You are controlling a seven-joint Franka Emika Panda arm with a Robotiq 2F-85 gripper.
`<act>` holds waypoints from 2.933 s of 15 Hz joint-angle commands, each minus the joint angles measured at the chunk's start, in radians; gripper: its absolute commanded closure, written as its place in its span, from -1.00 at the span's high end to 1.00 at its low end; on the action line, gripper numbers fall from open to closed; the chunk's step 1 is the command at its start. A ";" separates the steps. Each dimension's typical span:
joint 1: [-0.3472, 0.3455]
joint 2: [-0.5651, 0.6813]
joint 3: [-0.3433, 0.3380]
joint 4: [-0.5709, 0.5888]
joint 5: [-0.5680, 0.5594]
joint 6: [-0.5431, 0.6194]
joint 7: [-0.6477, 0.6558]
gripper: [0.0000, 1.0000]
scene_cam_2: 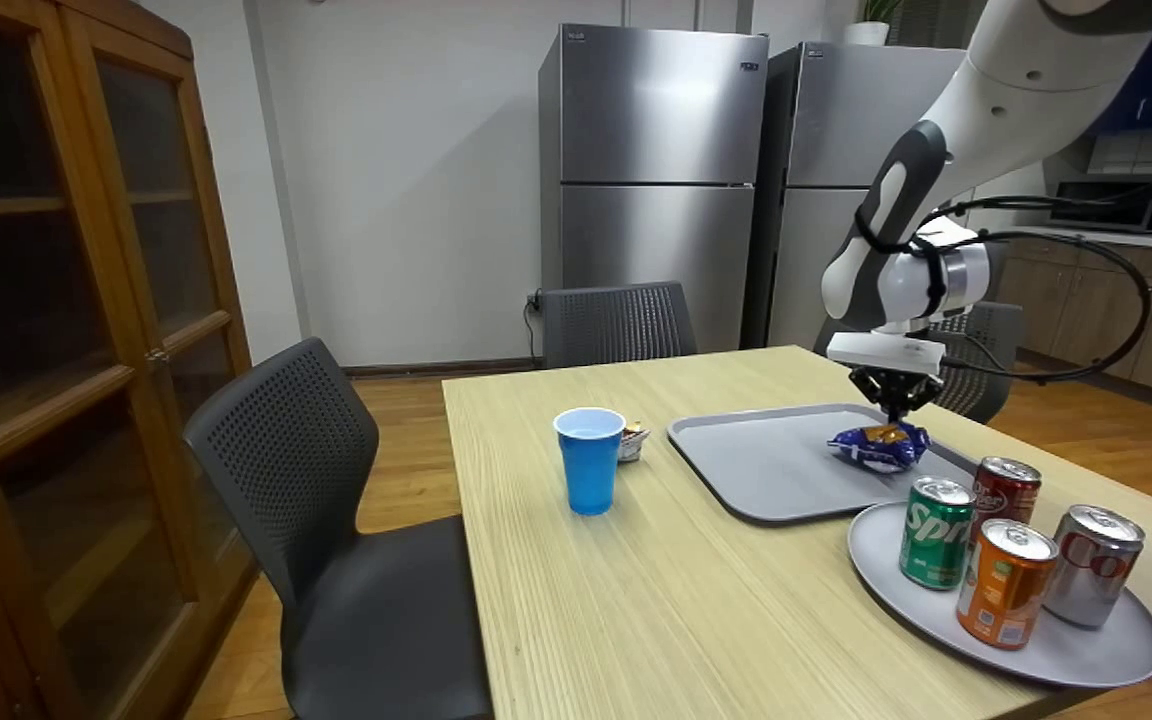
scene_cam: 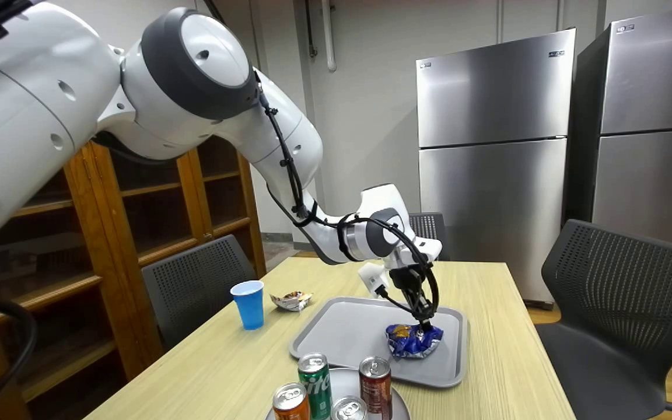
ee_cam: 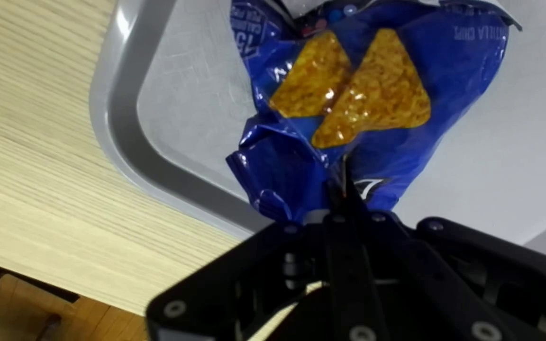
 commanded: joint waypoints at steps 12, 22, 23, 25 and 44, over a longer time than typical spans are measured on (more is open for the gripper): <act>-0.001 -0.053 -0.074 0.028 -0.017 -0.015 0.052 -1.00; -0.034 -0.051 -0.155 -0.003 -0.025 -0.020 0.158 -1.00; -0.038 -0.049 -0.159 -0.008 -0.025 -0.023 0.166 -1.00; -0.043 -0.049 -0.167 -0.023 -0.025 -0.028 0.180 -1.00; -0.041 -0.062 -0.204 -0.097 -0.041 -0.083 0.239 -0.07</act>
